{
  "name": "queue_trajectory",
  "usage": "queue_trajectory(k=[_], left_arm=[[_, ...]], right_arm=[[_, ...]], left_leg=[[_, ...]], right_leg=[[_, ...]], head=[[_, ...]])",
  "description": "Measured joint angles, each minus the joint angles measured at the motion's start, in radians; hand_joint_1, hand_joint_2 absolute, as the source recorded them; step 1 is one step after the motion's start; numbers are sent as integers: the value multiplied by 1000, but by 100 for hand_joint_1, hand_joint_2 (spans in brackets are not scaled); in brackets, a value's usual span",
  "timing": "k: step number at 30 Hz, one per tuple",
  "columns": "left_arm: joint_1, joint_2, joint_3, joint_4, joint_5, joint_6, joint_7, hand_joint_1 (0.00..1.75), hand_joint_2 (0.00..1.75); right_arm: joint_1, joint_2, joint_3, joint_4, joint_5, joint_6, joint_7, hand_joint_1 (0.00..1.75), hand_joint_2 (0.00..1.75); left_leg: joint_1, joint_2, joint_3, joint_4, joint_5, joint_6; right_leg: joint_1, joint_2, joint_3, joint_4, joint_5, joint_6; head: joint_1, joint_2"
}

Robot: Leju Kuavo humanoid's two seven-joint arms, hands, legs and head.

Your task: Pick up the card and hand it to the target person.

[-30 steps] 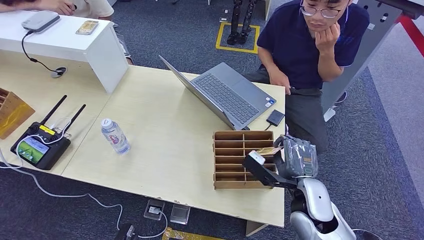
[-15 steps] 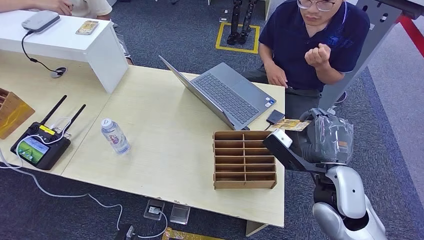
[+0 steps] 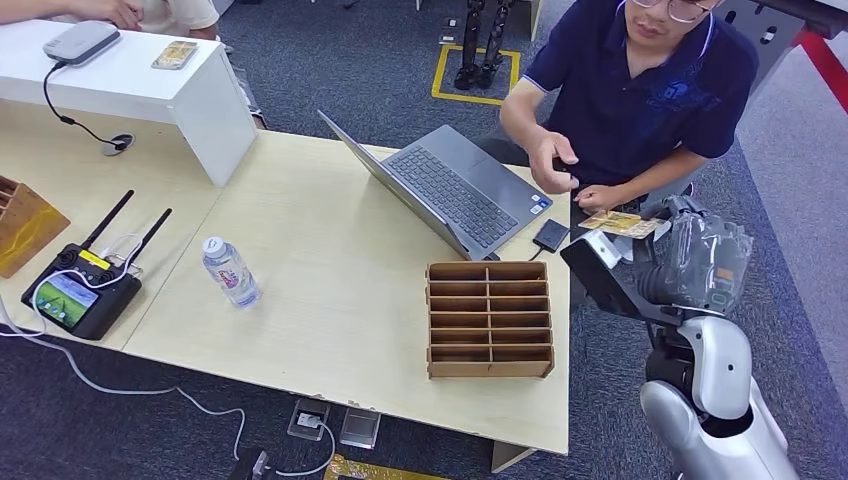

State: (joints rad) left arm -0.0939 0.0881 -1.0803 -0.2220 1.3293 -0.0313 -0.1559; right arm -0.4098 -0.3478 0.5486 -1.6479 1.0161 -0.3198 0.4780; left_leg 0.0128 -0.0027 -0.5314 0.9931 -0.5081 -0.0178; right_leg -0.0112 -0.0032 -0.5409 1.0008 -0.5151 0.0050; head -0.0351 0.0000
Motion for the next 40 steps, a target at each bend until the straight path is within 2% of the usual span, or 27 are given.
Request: queue_trajectory(k=[15,19,20,23,26,35,40], left_arm=[[0,0,0,0,-1,-5,4,0,0],[0,0,0,0,-8,-10,-1,0,0],[0,0,-1,0,-12,-11,-2,0,0],[0,0,-3,0,-20,-11,-6,0,0],[0,0,-3,0,-13,-11,-9,0,0],[0,0,-3,0,1,-1,-2,0,0],[0,0,-3,0,2,4,3,0,0]], right_arm=[[-4,-14,-79,95,-14,-42,-9,141,175],[-4,-13,-84,109,-15,-43,-10,9,175],[-3,-13,-85,111,-16,-43,-10,4,175],[0,-13,-88,117,-27,-43,-16,0,175],[10,-11,-88,121,-100,-48,-51,0,175],[83,13,-89,117,-644,-97,-334,0,175],[139,21,-92,100,-835,-113,-453,0,175]], left_leg=[[0,0,0,0,0,0],[0,0,0,0,0,0],[0,0,0,0,0,0],[0,0,0,0,0,0],[0,0,0,0,0,0],[0,0,0,0,0,0],[0,0,0,0,0,0]], right_leg=[[0,0,0,0,0,0],[0,0,0,0,0,0],[0,0,0,0,0,0],[0,0,0,0,0,0],[0,0,0,0,0,0],[0,0,0,0,0,0],[0,0,0,0,0,0]], head=[[0,0],[0,0],[0,0],[0,0],[0,0],[0,0],[1,0]])
